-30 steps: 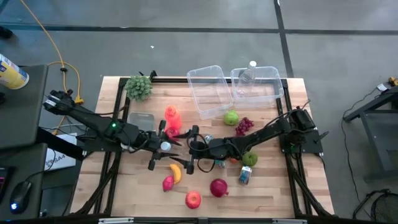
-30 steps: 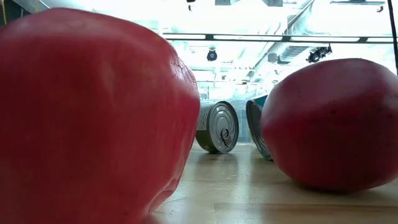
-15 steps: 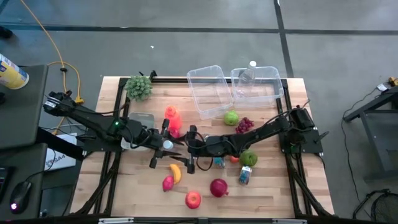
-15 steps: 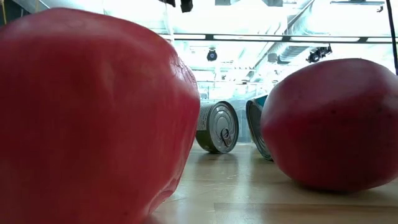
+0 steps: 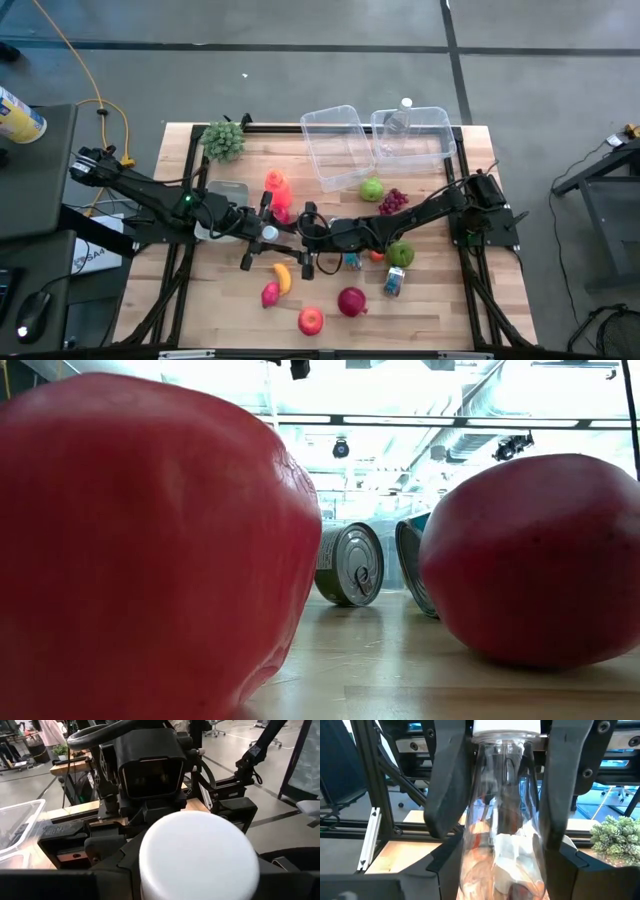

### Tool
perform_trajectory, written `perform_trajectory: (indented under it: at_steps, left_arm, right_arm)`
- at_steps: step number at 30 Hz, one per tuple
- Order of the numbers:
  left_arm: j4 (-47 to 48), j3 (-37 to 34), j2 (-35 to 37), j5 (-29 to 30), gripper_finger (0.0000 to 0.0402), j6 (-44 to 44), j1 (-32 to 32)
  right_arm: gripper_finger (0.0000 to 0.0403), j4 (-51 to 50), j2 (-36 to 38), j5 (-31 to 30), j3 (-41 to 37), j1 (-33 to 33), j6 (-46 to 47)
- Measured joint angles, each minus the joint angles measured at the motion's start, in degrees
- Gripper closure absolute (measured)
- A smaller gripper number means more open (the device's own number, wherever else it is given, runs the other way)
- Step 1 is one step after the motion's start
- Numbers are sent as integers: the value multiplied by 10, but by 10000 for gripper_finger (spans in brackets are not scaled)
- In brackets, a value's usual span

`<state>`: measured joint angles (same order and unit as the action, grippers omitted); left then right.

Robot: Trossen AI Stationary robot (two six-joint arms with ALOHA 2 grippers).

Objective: Pick & Place Food Item
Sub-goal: Put the transparent bottle into the right transparent bin

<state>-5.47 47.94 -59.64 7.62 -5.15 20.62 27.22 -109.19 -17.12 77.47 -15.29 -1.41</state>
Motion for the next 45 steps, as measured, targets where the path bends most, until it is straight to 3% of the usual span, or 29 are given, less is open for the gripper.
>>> perform_trajectory:
  at_steps: [11,22,27,35,45]
  left_arm:
    - [-11,0,0,-3,230,8,0]
    - [-11,0,0,-19,78,37,1]
    - [-5,0,15,-17,52,16,1]
    - [18,0,112,-16,50,-6,19]
    - [135,0,181,-16,50,20,24]
  right_arm:
    - [206,-10,0,-3,0,0,1]
    - [206,-17,0,-6,0,1,2]
    - [206,-56,6,-27,0,-13,9]
    - [204,-83,14,-152,0,-71,-47]
    - [203,-67,22,-492,0,-177,-185]
